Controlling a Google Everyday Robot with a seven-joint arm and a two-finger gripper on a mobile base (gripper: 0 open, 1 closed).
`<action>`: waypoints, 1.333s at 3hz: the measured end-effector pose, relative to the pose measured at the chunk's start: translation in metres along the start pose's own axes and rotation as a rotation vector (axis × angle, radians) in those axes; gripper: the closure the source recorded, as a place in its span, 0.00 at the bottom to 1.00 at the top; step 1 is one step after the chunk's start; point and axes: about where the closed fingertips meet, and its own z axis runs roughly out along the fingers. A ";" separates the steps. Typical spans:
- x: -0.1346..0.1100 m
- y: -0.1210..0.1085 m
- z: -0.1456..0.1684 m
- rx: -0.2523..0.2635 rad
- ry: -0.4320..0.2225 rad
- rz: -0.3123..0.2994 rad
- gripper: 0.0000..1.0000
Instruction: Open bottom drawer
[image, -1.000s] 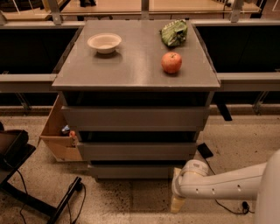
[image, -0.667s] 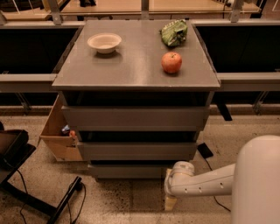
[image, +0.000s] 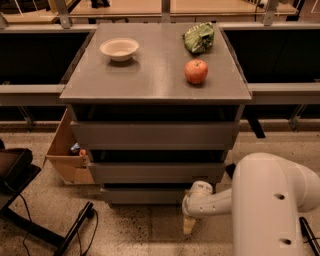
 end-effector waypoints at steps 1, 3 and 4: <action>0.002 -0.024 0.025 0.004 -0.005 0.003 0.00; -0.007 -0.055 0.065 -0.016 0.017 -0.026 0.00; -0.009 -0.055 0.083 -0.043 0.016 -0.022 0.17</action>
Offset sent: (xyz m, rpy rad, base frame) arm 0.1034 -0.0011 -0.0463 -0.0238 -0.0019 0.0333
